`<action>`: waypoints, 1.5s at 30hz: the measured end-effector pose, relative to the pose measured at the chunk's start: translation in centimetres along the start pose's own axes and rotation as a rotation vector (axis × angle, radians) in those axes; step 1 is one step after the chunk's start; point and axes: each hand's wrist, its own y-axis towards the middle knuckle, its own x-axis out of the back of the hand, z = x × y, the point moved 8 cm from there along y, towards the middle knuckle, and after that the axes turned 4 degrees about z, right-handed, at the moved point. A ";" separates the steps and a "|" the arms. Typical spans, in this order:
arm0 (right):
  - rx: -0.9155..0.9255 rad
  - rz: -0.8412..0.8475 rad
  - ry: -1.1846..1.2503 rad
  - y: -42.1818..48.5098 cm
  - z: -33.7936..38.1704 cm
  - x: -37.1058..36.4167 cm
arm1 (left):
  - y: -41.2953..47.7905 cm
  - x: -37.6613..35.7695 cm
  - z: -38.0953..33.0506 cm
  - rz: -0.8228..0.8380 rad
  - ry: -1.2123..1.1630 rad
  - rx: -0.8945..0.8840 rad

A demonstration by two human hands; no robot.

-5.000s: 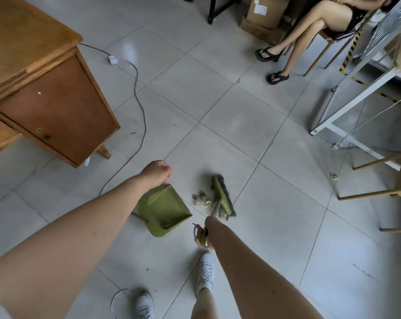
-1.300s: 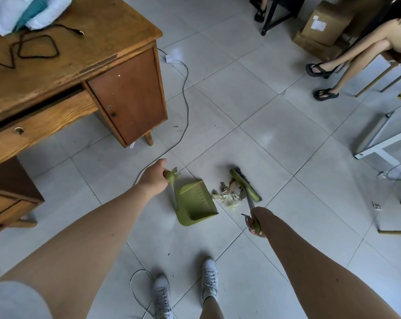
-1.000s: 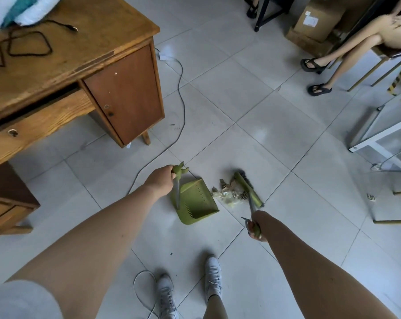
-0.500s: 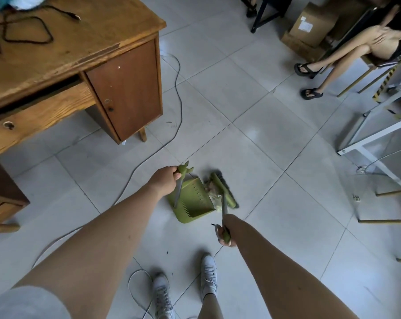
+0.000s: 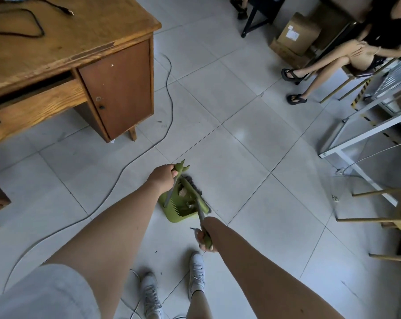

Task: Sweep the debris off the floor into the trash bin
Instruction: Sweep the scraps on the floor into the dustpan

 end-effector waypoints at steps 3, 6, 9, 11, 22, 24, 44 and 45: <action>0.007 -0.031 0.083 -1.0 2.4 1.3 | 0.0 0.3 0.4 -0.004 -0.006 0.020; 0.068 -0.042 0.099 -1.9 5.0 2.3 | 0.1 0.4 0.7 0.000 0.001 0.024; 0.072 -0.036 0.088 -2.2 6.3 3.6 | 0.1 0.5 0.5 -0.003 0.014 0.015; 0.089 -0.033 0.065 -1.9 6.6 4.8 | 0.0 0.1 0.3 -0.002 0.024 0.004; -0.048 -0.064 0.228 4.8 1.1 2.8 | 0.5 -1.0 0.8 -0.038 0.024 -0.057; -0.063 -0.068 0.319 4.9 -0.8 0.6 | 0.3 -1.3 0.7 -0.030 0.028 -0.062; 0.033 0.043 0.335 -1.5 0.0 -1.4 | -3.5 -1.8 1.7 -0.027 -0.006 -0.001; 0.066 0.008 0.310 -1.9 0.3 -0.5 | -3.6 -1.8 1.7 -0.030 -0.001 0.002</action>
